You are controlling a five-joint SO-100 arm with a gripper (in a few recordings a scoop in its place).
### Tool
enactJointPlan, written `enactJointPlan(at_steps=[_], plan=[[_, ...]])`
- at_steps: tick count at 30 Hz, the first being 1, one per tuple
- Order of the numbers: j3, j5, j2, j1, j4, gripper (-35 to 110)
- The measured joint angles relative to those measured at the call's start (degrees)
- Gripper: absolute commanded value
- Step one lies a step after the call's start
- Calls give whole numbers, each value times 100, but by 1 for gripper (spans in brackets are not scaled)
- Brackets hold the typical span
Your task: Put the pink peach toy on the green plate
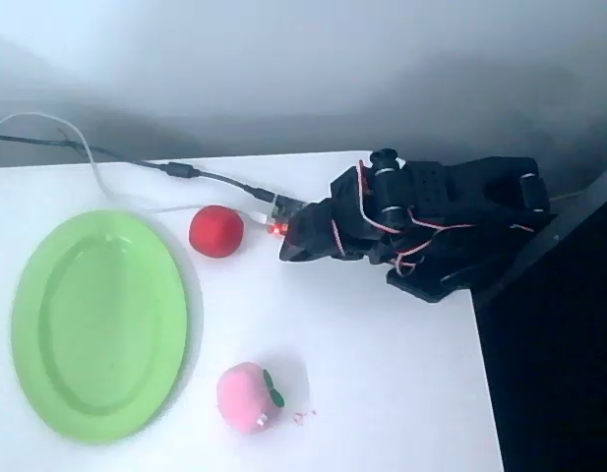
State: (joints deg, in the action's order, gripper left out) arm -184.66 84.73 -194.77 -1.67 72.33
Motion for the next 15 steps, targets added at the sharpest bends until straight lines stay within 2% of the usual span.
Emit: enactJointPlan(at_steps=[15], plan=[[0,193,0,18,35,0]])
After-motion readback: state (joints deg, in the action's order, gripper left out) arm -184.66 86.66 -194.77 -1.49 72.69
